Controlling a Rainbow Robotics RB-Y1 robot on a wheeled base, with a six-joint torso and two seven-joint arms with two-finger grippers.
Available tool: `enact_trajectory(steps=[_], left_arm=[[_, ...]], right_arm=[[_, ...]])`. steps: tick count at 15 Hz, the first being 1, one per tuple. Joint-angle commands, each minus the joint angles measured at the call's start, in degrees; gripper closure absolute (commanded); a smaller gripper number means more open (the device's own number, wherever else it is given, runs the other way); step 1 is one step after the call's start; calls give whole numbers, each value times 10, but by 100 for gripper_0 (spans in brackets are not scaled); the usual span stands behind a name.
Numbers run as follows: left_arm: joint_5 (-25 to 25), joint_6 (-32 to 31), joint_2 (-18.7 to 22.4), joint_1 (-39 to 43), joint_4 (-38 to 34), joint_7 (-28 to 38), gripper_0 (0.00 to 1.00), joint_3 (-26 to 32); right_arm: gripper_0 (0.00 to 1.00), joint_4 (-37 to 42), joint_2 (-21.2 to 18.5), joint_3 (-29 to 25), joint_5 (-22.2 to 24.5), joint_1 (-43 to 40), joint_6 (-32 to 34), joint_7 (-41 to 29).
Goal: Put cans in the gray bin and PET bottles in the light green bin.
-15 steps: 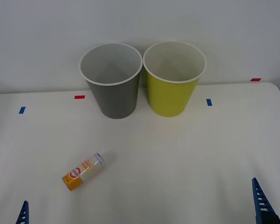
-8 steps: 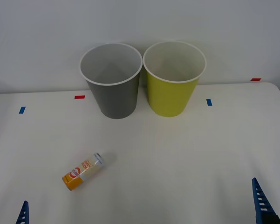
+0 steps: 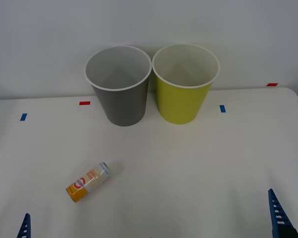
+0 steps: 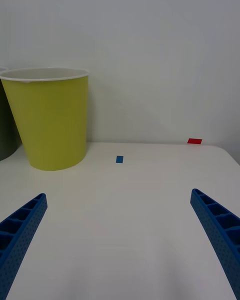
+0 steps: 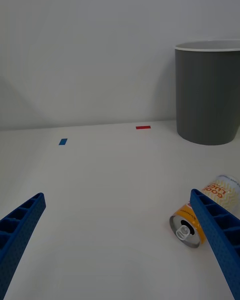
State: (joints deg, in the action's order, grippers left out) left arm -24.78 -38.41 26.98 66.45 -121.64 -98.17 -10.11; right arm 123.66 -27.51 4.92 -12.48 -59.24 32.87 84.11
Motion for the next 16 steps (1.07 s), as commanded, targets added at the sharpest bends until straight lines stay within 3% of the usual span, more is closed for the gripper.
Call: enact_trajectory(steps=[1,16], left_arm=[[0,0,0,0,0,0,0,0],[21,7,-4,-28,30,-8,0,4]], right_arm=[[0,0,0,0,0,0,0,0],[0,0,0,0,0,0,0,0]])
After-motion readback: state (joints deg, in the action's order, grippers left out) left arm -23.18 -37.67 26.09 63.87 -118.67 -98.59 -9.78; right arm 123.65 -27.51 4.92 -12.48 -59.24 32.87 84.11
